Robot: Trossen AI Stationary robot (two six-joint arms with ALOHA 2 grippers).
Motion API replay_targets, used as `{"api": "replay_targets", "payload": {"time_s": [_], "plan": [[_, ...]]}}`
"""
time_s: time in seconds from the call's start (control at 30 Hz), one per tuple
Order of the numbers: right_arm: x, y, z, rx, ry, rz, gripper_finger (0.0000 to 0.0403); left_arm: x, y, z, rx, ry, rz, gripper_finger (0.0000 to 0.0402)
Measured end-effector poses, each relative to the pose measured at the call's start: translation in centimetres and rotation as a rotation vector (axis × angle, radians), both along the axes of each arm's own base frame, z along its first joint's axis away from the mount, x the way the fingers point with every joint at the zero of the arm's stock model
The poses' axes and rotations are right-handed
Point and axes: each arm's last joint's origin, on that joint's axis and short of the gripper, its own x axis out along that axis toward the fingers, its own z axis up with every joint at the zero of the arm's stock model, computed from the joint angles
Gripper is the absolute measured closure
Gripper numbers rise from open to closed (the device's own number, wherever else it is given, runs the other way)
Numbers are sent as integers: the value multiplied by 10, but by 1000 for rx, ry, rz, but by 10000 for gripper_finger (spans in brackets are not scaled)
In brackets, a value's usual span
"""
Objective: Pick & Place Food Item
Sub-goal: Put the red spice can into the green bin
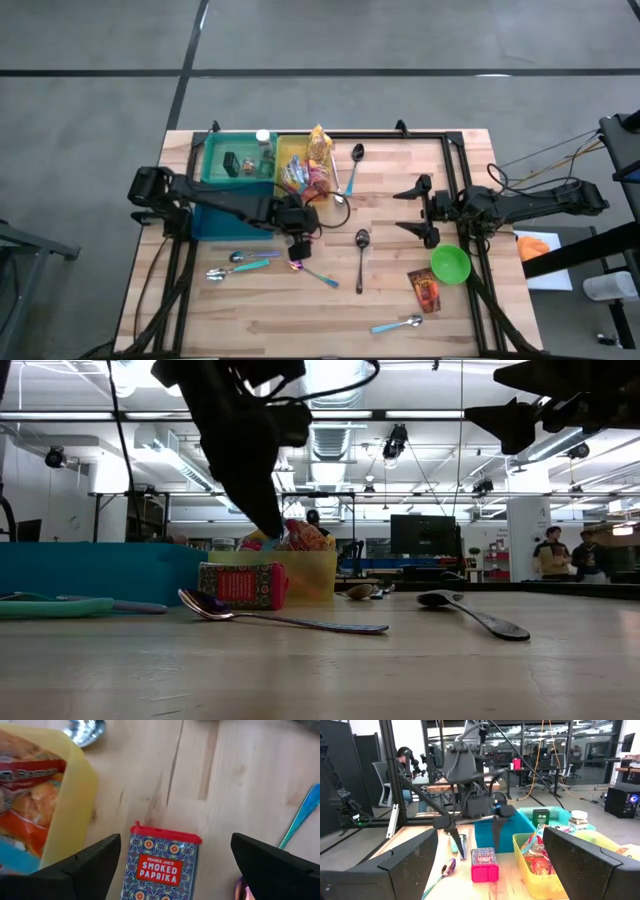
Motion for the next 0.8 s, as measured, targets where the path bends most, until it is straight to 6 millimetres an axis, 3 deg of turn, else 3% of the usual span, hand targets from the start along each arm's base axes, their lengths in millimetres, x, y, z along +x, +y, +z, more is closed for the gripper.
{"api": "replay_targets", "payload": {"time_s": [0.37,0.8], "plan": [[1,0,-1,-1,10,0,44,1,-1,-11,9,26,-48,22],[1,0,-1,0,9,0,44,-14,2,-42,-8,28,-59,22]]}}
